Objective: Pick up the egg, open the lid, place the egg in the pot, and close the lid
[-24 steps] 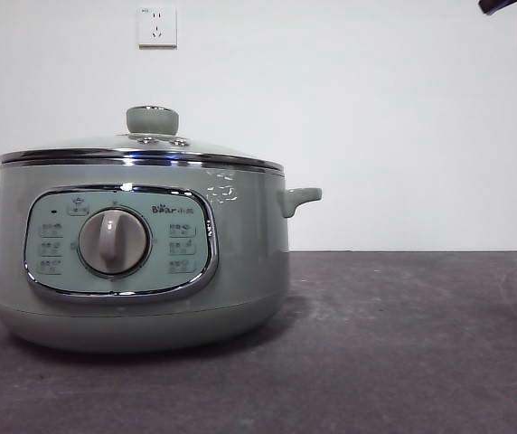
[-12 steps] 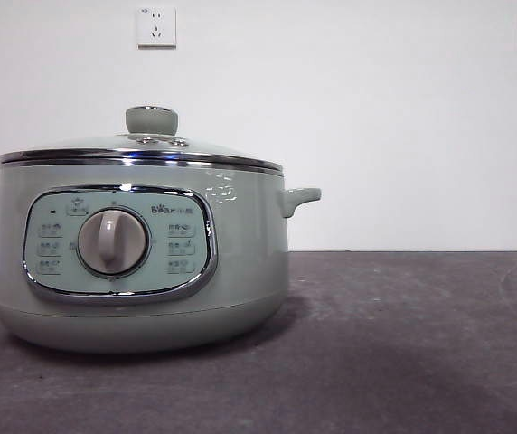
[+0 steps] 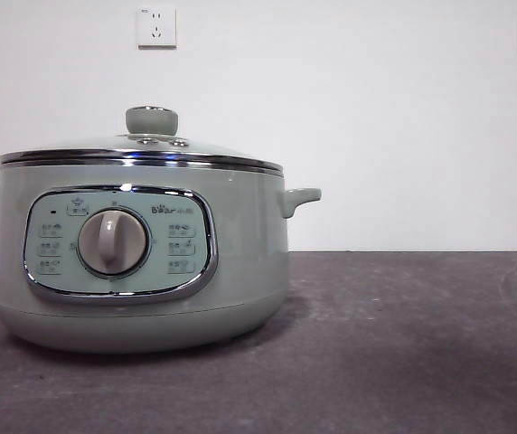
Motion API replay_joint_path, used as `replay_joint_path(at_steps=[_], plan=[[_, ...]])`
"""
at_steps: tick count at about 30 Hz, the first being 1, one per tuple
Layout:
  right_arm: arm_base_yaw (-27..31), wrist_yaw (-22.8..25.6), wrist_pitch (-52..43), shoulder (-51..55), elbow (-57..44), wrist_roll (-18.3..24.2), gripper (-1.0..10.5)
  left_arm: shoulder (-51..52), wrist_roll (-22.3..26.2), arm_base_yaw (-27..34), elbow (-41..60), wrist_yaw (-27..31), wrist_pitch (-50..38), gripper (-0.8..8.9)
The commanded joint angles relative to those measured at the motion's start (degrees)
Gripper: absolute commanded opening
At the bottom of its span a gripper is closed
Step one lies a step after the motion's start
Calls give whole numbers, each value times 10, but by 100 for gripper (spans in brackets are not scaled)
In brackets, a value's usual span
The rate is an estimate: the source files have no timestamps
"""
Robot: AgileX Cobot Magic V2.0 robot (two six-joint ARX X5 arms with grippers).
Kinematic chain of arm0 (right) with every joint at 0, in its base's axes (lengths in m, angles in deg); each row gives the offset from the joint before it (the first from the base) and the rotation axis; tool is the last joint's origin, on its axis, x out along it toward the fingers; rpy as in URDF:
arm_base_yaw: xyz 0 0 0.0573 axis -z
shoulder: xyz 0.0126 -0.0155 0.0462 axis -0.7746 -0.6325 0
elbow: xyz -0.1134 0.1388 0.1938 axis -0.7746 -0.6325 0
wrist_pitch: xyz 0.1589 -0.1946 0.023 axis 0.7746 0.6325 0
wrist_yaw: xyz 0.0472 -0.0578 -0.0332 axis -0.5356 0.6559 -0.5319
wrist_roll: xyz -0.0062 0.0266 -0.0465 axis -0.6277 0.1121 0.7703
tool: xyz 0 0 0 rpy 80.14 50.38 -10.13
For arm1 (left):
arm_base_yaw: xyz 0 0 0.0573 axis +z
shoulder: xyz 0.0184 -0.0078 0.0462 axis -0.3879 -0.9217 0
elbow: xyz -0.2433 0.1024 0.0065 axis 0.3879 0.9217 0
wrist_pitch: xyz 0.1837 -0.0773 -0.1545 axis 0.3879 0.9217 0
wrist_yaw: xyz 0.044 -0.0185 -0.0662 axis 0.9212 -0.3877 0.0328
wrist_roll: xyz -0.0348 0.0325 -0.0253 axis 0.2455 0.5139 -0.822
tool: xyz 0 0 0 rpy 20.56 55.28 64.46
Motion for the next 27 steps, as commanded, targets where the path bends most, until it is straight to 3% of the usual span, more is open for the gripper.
replay_joint_path(at_steps=[1, 27], plan=[[1, -1, 8, 2, -14, -9, 1, 2, -3, 2, 9, -1, -3, -3], [1, 5, 35, -6, -14, -17, 1, 2, -3, 2, 9, 0, -3, -3]])
